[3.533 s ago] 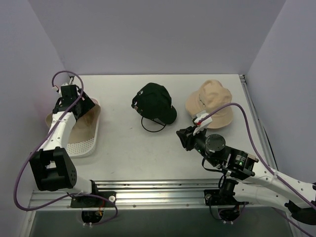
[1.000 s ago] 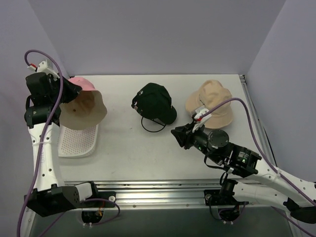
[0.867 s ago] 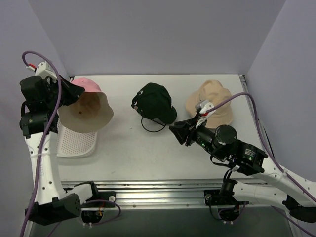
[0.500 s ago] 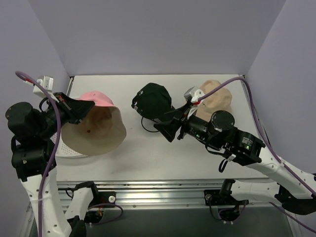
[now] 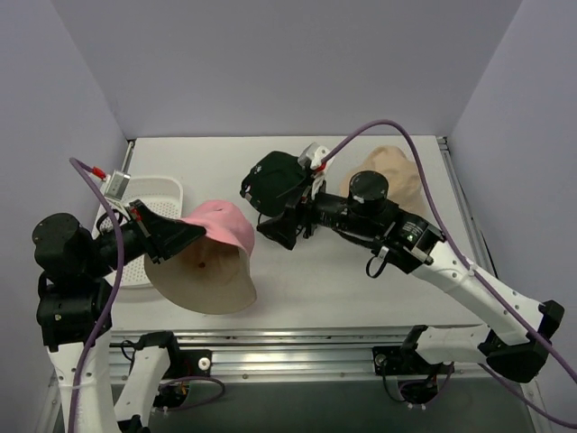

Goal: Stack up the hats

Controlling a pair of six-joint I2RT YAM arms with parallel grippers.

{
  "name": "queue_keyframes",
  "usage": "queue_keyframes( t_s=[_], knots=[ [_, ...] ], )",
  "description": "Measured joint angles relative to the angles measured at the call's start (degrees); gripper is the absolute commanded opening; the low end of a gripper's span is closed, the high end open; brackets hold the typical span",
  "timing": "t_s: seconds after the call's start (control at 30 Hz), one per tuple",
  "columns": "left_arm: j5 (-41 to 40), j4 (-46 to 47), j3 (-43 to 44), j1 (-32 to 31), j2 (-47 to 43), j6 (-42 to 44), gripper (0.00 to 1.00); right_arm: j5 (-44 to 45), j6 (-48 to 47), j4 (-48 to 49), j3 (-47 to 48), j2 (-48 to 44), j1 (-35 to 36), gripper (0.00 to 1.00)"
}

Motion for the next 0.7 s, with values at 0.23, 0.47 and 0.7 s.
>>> queue_keyframes(
  t_s=[0.23, 0.47, 0.7],
  knots=[
    [3.02, -0.98, 0.24, -9.18, 3.26, 3.52, 0.02, -17.84, 3.61, 8.81, -7.41, 1.29, -17.09, 0.78],
    [3.67, -4.31, 3.13, -15.21, 7.45, 8.52, 0.02, -27.78, 6.60, 14.36, -16.48, -3.06, -17.86, 0.77],
    [4.61, -4.44, 3.78, -16.48, 8.90, 9.79, 0.02, -31.87, 10.38, 20.90, -21.86, -9.22, -17.81, 0.74]
  ],
)
